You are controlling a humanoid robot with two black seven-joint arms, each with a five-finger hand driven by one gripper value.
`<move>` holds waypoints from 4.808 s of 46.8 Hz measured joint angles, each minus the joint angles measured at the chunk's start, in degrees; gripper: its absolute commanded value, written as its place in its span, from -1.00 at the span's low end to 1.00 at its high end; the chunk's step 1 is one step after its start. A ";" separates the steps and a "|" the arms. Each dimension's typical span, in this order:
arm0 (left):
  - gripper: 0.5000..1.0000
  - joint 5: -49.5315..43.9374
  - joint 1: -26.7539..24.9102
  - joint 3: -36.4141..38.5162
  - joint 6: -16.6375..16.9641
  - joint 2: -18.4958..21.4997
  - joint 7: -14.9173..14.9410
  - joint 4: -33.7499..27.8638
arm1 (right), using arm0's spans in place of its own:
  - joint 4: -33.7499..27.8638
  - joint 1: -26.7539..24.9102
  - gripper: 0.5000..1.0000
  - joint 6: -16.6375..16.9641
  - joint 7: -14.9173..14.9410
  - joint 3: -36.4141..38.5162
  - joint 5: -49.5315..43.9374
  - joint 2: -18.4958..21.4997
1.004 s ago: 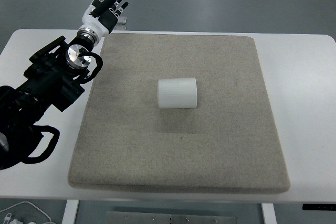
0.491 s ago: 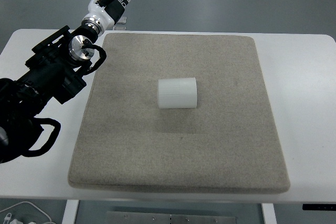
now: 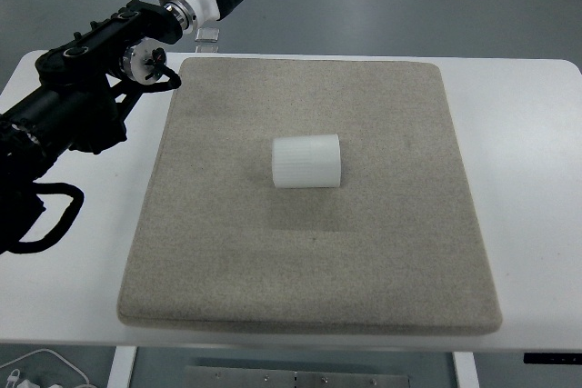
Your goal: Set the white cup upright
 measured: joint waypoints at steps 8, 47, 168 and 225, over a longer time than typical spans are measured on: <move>0.98 7.98 0.69 1.91 -0.01 4.09 0.63 -8.91 | 0.00 0.04 0.72 0.00 0.00 0.00 0.00 0.00; 0.97 23.71 -1.15 15.71 2.71 26.03 24.96 -54.42 | 0.00 0.03 0.72 0.00 -0.02 0.00 0.00 0.00; -1.00 37.12 -5.88 28.25 3.52 8.72 31.66 -43.54 | 0.00 0.02 0.72 0.00 0.00 0.00 0.00 0.00; -1.00 13.72 12.12 -6.57 0.94 13.49 15.91 -31.85 | 0.00 0.06 0.72 0.00 0.01 0.01 0.00 0.00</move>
